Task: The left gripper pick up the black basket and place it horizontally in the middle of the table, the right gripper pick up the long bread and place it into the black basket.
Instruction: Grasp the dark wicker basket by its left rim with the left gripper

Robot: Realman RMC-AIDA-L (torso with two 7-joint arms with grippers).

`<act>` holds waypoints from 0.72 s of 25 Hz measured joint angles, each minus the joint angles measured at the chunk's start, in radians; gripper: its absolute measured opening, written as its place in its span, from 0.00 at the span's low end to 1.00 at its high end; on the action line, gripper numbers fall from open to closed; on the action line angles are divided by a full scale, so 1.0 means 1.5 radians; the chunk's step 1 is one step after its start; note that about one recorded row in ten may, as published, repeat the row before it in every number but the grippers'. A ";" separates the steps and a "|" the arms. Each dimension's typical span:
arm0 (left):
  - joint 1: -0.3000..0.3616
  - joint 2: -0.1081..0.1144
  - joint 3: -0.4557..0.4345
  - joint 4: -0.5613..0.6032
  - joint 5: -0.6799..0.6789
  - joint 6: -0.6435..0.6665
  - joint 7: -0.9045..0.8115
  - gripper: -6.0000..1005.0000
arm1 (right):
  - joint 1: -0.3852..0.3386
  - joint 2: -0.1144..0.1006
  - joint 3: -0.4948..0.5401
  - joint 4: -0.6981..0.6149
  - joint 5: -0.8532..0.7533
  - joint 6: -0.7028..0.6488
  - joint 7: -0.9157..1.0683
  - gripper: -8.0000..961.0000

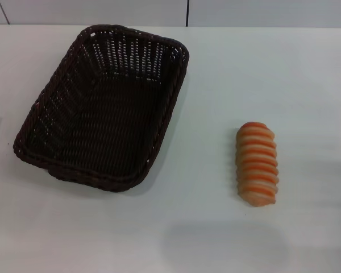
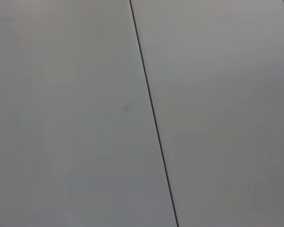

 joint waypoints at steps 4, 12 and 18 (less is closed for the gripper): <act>0.001 0.000 0.001 -0.002 0.000 0.001 0.001 0.79 | -0.002 0.000 -0.001 0.001 0.000 -0.005 -0.001 0.85; 0.001 0.003 0.010 -0.020 0.000 0.003 0.015 0.79 | -0.001 0.000 -0.001 0.001 0.000 -0.007 -0.002 0.85; 0.001 0.013 0.010 -0.067 0.002 0.004 0.024 0.78 | -0.002 0.000 -0.001 0.001 -0.001 -0.005 -0.002 0.85</act>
